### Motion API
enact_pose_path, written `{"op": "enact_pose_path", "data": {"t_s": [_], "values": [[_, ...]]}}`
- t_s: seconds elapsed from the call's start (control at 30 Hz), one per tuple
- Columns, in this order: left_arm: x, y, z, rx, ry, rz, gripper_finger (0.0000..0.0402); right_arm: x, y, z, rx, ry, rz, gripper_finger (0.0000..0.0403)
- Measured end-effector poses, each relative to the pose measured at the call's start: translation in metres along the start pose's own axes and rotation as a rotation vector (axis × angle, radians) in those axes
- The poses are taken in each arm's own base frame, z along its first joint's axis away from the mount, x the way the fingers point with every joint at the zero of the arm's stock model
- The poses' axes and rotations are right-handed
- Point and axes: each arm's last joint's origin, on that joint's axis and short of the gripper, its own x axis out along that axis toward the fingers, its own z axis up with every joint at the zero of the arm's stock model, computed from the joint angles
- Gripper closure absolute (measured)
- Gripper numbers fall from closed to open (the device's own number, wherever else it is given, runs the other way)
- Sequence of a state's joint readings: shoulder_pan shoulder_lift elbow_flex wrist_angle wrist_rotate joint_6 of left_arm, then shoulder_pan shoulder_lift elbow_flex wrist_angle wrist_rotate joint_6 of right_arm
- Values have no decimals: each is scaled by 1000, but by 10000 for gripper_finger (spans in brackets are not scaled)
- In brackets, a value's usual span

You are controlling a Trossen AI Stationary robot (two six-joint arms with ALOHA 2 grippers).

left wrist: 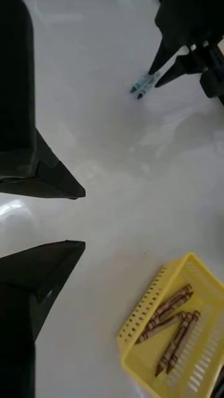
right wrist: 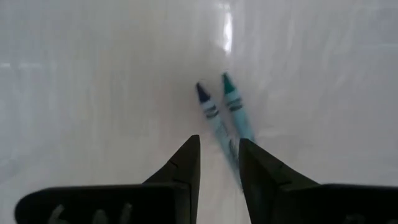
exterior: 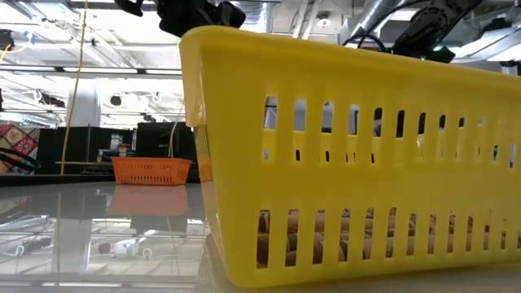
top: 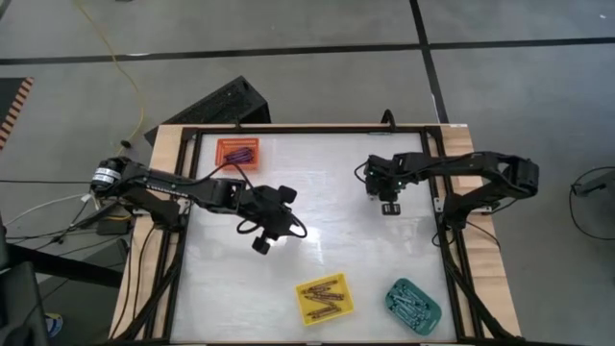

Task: Sort crayons
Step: Put the blue crayon into the green bin

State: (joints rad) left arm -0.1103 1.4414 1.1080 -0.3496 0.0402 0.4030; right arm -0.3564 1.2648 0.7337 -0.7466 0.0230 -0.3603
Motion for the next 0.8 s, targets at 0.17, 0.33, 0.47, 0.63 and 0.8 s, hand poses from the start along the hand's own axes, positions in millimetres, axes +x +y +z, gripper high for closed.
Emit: {"op": "enact_pose_path", "data": {"t_s": [0.17,0.33,0.47,0.63,0.8], "values": [[0,-5,2,11,-4,-11,291,10,4,-9,14,26,11,300],[0,-6,3,19,-8,-15,291,11,3,-7,14,1,-1,300],[0,-6,3,18,-7,-12,291,11,2,-7,5,-2,-3,300],[0,-6,3,18,-8,-12,291,11,1,-7,0,-5,-6,300],[0,-6,3,21,-9,-12,291,13,0,-4,0,-18,-10,300]]}}
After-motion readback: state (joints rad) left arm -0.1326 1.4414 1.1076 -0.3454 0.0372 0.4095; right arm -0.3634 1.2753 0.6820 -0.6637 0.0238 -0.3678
